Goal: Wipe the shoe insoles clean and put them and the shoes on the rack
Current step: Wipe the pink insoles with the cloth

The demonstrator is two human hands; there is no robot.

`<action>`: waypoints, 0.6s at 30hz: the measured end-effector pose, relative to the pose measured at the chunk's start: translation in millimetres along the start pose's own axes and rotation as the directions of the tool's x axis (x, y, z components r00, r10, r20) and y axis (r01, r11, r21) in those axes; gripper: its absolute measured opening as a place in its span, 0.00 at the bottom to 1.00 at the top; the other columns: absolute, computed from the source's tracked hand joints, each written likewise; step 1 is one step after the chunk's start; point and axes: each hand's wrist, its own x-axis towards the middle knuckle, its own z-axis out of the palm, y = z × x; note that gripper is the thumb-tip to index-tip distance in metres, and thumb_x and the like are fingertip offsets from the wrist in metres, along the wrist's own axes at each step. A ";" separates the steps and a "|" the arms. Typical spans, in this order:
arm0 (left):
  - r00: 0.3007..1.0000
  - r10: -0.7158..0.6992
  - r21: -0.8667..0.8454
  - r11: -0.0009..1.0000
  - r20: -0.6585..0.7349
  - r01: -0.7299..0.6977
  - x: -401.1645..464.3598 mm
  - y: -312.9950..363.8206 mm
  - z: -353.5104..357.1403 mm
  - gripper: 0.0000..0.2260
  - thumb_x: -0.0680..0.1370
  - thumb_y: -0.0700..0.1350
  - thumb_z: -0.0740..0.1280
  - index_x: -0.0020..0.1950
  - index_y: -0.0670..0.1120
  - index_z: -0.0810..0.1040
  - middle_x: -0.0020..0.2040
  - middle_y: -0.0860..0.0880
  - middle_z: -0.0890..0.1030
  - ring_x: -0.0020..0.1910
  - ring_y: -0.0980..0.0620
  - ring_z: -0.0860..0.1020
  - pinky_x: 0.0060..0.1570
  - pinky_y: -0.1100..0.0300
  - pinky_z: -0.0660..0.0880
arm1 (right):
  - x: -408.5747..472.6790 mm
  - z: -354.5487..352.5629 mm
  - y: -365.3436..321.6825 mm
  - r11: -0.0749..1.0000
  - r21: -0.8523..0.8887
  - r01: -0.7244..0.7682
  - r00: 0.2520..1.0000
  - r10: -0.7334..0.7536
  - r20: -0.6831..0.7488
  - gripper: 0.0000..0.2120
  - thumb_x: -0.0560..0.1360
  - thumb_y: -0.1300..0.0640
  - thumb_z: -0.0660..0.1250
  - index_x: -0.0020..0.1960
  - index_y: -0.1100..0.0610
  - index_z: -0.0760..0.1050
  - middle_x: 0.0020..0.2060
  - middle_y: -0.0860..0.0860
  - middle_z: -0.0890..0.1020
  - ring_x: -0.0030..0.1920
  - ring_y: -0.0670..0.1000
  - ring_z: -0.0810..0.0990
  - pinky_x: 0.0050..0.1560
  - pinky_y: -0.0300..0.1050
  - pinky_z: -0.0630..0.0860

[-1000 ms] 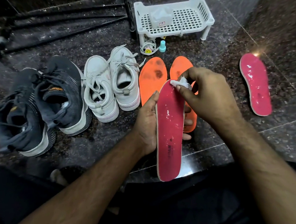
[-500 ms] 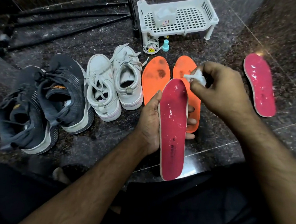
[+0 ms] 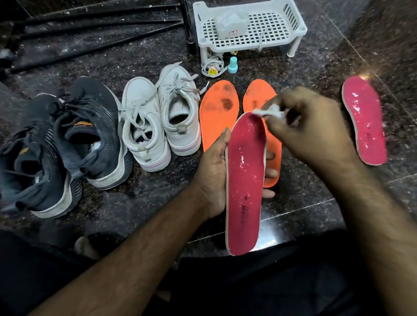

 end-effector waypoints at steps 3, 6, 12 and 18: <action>1.000 -0.002 0.002 1.000 0.000 0.002 -0.2 -0.6 0.1 0.31 0.81 0.66 0.52 0.57 0.43 0.82 0.52 0.41 0.82 0.43 0.41 0.83 0.41 0.38 0.81 | -2.7 9.5 -2.2 0.988 -0.144 0.057 0.987 -0.035 0.155 0.08 0.73 0.48 0.70 0.52 0.45 0.82 0.46 0.45 0.79 0.45 0.50 0.79 0.44 0.50 0.77; 1.000 -0.010 0.017 1.000 -0.009 0.010 0.1 -1.0 -0.5 0.33 0.81 0.66 0.50 0.58 0.40 0.81 0.54 0.41 0.81 0.43 0.42 0.82 0.40 0.40 0.81 | 0.0 5.3 5.7 0.941 -0.338 -0.004 0.998 0.026 0.060 0.07 0.71 0.51 0.70 0.49 0.49 0.81 0.45 0.48 0.77 0.48 0.55 0.79 0.42 0.49 0.75; 1.000 0.001 0.021 1.000 -0.023 -0.001 -1.3 1.2 1.4 0.32 0.81 0.65 0.50 0.58 0.42 0.81 0.50 0.40 0.83 0.42 0.40 0.83 0.38 0.41 0.81 | -0.9 4.6 0.1 0.993 -0.069 0.094 0.990 -0.085 0.115 0.05 0.72 0.57 0.71 0.48 0.50 0.80 0.42 0.47 0.76 0.40 0.47 0.75 0.43 0.40 0.69; 1.000 -0.001 0.087 0.996 -0.030 0.004 -1.6 -1.6 -1.7 0.33 0.82 0.67 0.50 0.53 0.44 0.84 0.42 0.36 0.82 0.35 0.40 0.81 0.35 0.49 0.81 | 3.5 14.5 8.7 0.983 -0.177 0.041 0.997 -0.029 0.069 0.07 0.70 0.59 0.71 0.48 0.52 0.81 0.41 0.49 0.76 0.42 0.52 0.78 0.44 0.46 0.73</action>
